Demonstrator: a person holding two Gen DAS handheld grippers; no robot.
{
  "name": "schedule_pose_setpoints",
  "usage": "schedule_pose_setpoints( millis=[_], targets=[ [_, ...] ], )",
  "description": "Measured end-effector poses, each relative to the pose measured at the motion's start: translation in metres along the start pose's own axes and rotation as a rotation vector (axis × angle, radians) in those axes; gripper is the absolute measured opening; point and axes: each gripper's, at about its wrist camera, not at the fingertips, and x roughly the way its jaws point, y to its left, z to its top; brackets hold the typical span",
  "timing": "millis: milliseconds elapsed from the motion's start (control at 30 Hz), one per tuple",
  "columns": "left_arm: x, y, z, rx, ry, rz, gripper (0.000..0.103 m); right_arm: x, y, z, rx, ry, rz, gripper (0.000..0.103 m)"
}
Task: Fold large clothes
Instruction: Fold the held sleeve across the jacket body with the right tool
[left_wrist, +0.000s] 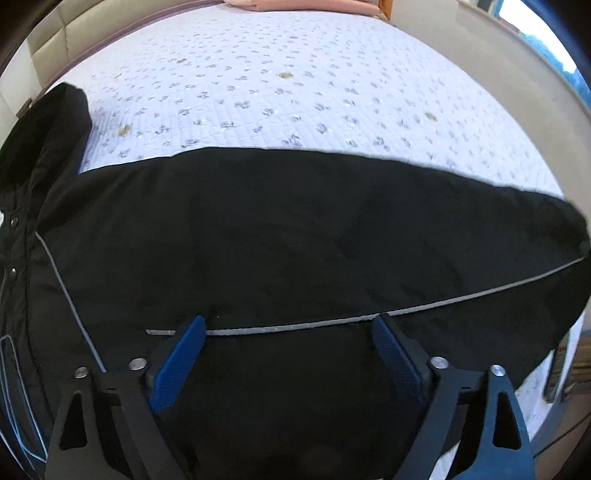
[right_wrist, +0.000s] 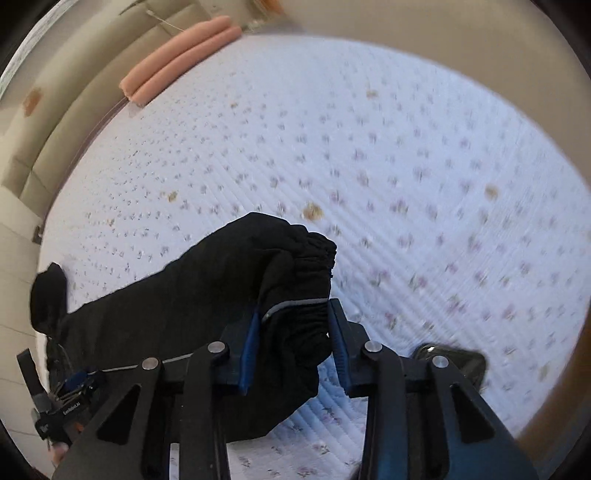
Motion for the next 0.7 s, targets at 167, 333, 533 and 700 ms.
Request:
schedule_pose_setpoints(
  millis=[167, 333, 533, 700],
  targets=[
    [0.020, -0.013, 0.000, 0.030, 0.008, 0.060, 0.086, 0.046, -0.003, -0.005, -0.018, 0.107, -0.090, 0.039],
    [0.017, -0.010, 0.001, 0.028, 0.005, 0.042, 0.086, 0.064, -0.009, -0.007, -0.005, 0.149, -0.103, 0.040],
    [-0.013, 0.009, -0.008, 0.008, -0.014, -0.027, 0.085, 0.045, -0.014, -0.009, 0.038, 0.144, -0.094, 0.066],
    [-0.038, 0.032, -0.029, 0.010, -0.025, -0.038, 0.085, 0.061, -0.030, -0.015, 0.140, 0.198, -0.040, 0.048]
  ],
)
